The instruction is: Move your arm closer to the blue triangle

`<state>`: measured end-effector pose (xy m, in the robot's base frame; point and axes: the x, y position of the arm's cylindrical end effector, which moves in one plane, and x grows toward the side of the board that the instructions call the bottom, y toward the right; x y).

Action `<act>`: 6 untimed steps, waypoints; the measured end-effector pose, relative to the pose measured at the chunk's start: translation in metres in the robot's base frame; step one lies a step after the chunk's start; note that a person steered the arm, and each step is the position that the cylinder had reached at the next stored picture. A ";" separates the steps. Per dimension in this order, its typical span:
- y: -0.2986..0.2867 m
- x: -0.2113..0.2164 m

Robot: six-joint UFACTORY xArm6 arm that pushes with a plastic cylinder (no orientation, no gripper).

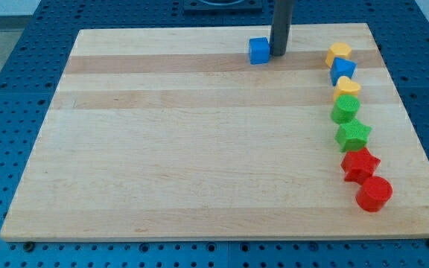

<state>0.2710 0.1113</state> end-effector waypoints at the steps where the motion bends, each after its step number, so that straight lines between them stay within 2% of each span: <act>1: 0.029 -0.034; 3: 0.191 -0.033; 5: 0.182 0.064; 6: 0.154 0.083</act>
